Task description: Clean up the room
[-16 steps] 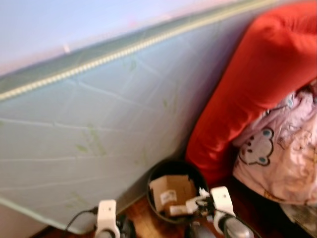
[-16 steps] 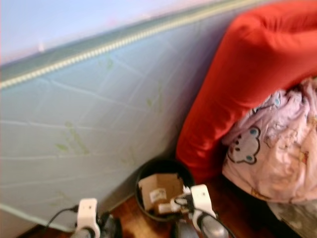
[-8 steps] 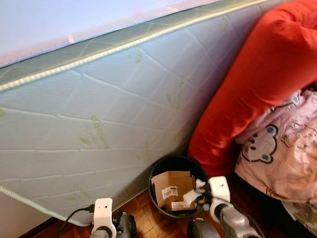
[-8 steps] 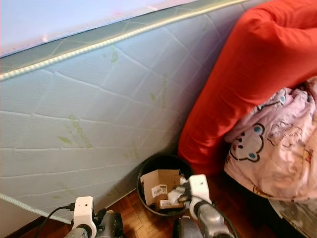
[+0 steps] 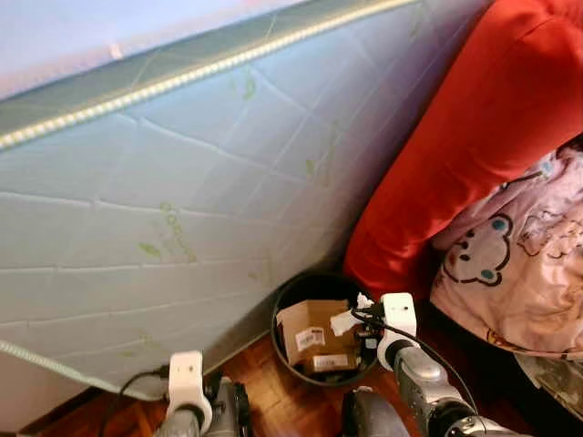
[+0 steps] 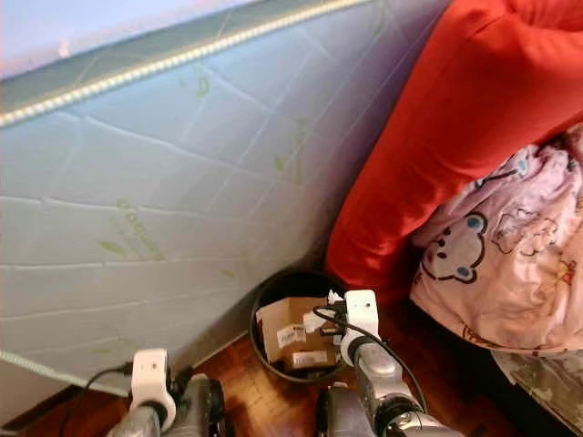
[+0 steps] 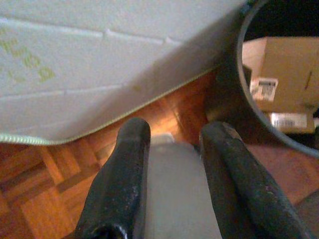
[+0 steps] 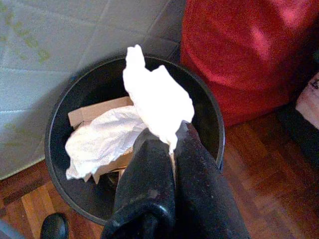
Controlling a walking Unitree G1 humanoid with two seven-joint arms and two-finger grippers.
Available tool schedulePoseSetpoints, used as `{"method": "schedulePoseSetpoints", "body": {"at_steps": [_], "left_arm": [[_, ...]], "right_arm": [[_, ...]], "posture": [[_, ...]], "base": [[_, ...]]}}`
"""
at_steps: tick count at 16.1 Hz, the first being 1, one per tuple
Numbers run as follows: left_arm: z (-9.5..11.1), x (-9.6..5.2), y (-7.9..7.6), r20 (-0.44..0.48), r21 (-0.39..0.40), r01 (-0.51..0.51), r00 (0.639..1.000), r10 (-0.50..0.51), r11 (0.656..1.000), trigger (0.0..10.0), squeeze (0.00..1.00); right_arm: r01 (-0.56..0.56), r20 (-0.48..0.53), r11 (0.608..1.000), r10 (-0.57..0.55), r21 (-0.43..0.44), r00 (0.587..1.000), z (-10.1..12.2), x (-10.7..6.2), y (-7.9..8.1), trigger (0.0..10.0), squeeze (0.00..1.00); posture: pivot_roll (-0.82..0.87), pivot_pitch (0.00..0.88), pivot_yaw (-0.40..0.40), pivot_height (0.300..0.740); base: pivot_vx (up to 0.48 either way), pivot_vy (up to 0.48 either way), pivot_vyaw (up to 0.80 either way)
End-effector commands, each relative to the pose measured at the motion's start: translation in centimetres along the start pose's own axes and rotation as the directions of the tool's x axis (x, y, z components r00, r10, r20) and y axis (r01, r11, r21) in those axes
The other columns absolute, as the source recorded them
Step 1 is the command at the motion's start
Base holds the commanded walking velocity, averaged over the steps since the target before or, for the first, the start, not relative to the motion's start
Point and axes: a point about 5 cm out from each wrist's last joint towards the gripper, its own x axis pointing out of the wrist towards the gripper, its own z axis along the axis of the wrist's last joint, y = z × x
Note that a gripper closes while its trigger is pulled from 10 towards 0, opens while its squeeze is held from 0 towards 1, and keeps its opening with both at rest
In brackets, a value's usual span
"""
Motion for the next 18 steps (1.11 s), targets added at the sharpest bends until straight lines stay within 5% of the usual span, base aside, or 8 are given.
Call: {"method": "schedulePoseSetpoints", "body": {"at_steps": [1,4,14,15,18], "left_arm": [[0.6,0.1,0.1,0.041,-0.016,-0.005,0.999,0.006,1.0,10.0,0.0],[2.2,0.6,-0.5,0.114,0.006,0.023,0.993,-0.024,1.0,10.0,0.0],[5.4,0.9,-0.7,0.28,0.001,0.016,0.96,-0.015,1.0,10.0,0.0],[5.4,0.8,-0.8,0.287,0.001,0.018,0.958,-0.018,1.0,10.0,0.0],[5.4,0.7,-1.0,0.292,-0.001,0.025,0.956,-0.023,1.0,10.0,0.0]], "right_arm": [[-0.007,-0.009,1.0,0.006,-0.028,1.0,-0.5,-0.2,-0.1,10.0,0.0],[-0.02,0.091,0.999,0.016,0.045,0.996,1.3,0.1,0.1,10.0,0.0],[-0.023,0.075,1.0,0.021,0.017,0.997,1.5,0.3,0.6,10.0,0.04],[-0.02,0.076,1.0,0.019,0.02,0.997,1.5,0.3,0.6,10.0,1.0],[-0.017,0.074,1.0,0.016,0.021,0.997,1.5,0.3,0.5,10.0,1.0]], "posture": [[0.0,0.228,-0.037,0.637],[0.01,0.232,-0.037,0.637],[0.02,0.239,-0.044,0.637],[0.02,0.24,-0.045,0.637],[0.02,0.243,-0.04,0.637]], "base": [[0.0,0.0,0.0],[0.0,0.0,0.0],[0.0,0.0,0.0],[0.0,0.0,0.0],[0.0,0.0,0.0]]}}
